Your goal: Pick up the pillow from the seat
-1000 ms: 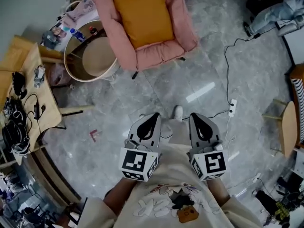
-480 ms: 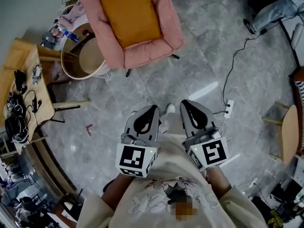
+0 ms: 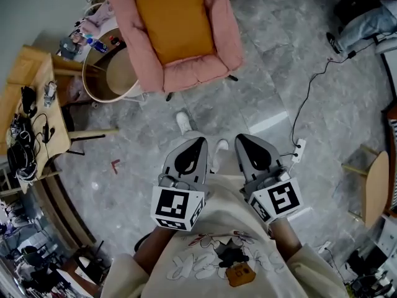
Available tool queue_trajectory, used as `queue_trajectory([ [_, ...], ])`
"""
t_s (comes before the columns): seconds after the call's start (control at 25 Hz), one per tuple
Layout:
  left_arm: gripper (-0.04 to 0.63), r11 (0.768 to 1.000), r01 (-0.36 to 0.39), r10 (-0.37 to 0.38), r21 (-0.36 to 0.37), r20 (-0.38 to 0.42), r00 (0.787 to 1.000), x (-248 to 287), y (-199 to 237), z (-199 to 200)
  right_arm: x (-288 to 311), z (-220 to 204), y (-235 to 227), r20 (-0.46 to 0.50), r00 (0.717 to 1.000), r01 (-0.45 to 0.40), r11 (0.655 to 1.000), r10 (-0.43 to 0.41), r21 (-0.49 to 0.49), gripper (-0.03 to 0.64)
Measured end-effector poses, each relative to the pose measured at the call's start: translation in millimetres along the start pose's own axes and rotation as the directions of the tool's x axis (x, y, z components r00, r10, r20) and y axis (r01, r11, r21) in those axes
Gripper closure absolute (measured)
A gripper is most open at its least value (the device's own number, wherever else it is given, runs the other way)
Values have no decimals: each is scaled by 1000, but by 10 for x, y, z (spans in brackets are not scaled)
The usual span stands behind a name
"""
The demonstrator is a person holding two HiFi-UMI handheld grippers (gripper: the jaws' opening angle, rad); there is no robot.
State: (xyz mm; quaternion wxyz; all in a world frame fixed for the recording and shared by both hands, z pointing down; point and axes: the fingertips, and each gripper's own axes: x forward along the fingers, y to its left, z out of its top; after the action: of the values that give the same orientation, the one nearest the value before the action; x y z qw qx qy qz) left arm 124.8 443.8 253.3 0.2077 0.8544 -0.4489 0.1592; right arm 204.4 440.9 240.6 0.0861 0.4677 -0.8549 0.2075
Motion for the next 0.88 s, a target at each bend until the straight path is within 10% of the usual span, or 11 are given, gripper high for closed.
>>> queue_trajectory([
  [0.88,594,1000,25,-24,-8,58,998,676,2424,983,2330,906,339,-4,997,73,996,-74,-50,597],
])
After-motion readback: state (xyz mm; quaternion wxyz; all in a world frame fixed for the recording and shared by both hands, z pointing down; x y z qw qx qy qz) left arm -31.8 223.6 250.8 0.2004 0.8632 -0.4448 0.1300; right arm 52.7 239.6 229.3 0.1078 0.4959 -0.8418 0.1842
